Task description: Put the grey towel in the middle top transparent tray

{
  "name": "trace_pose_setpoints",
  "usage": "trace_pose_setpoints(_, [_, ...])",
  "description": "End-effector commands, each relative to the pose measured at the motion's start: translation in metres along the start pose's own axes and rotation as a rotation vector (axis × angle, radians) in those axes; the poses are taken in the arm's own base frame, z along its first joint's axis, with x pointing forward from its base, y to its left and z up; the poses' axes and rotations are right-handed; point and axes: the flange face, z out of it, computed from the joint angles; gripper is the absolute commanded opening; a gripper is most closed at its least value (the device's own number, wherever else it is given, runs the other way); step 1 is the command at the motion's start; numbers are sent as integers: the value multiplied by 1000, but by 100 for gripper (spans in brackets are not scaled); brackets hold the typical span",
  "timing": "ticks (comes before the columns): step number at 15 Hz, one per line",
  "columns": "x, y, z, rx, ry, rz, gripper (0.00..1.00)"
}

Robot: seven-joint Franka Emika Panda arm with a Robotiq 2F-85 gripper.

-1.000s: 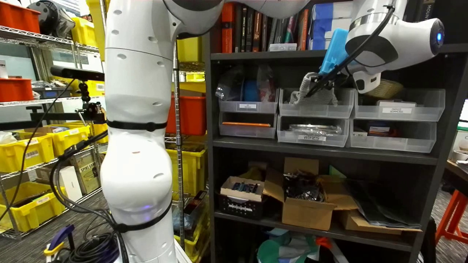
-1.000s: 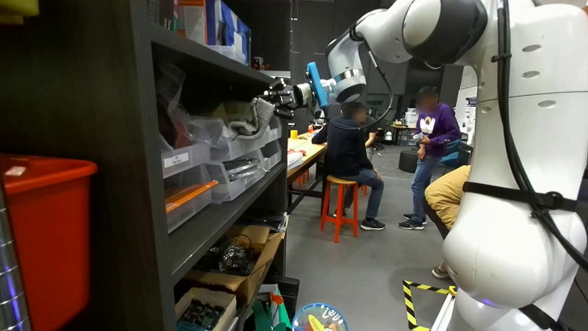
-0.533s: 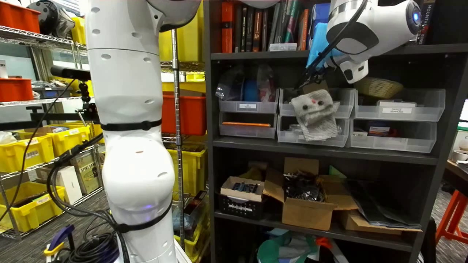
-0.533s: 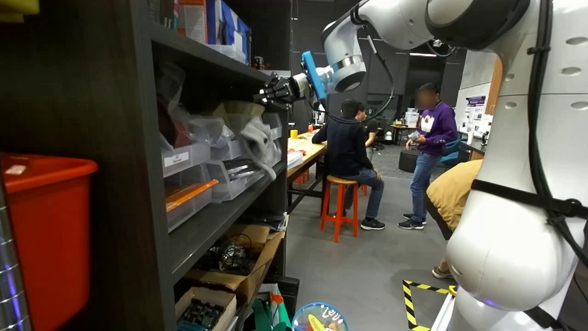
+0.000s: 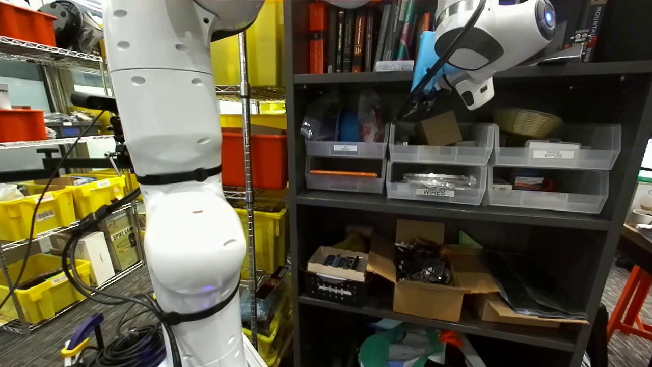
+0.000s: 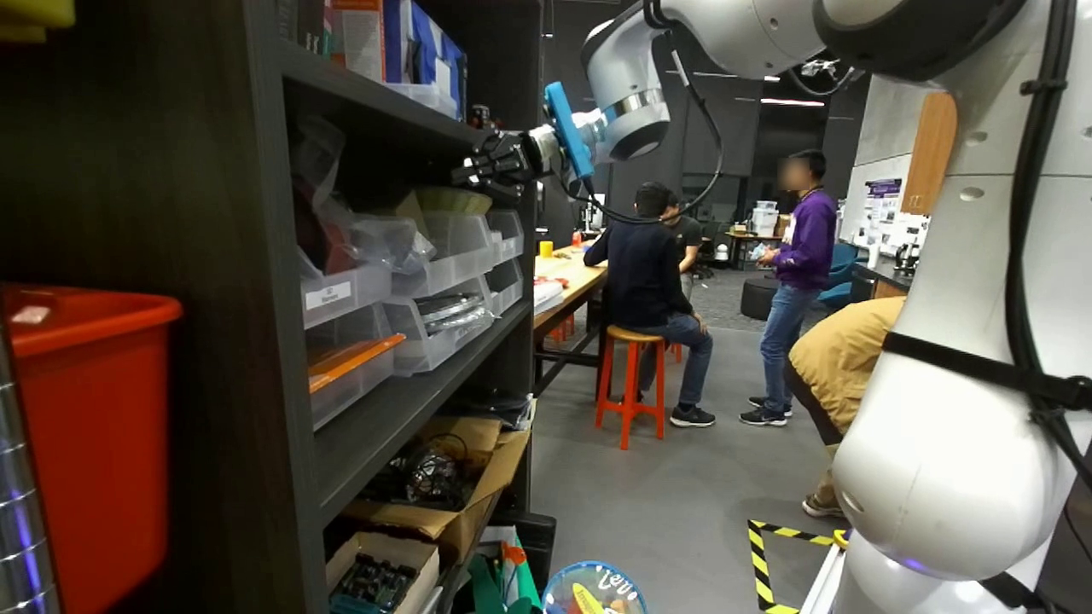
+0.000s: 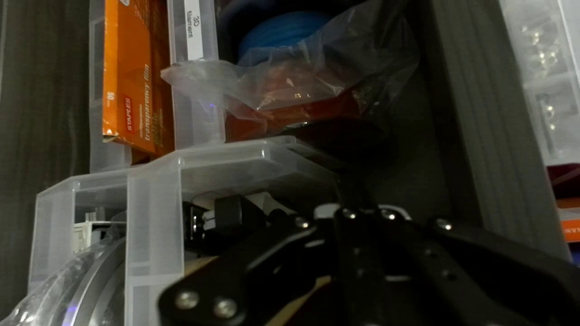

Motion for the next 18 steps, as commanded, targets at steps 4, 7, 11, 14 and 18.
trace_pose_setpoints(4, [-44, 11, -8, -11, 87, -51, 0])
trace_pose_setpoints(7, [-71, 22, -17, -41, 161, -78, 0])
trace_pose_setpoints(11, [-114, 37, -23, -173, 298, -104, 0])
trace_pose_setpoints(14, [-150, 44, -22, -262, 432, -143, 0])
trace_pose_setpoints(18, [-199, 36, -13, -298, 650, -220, 0])
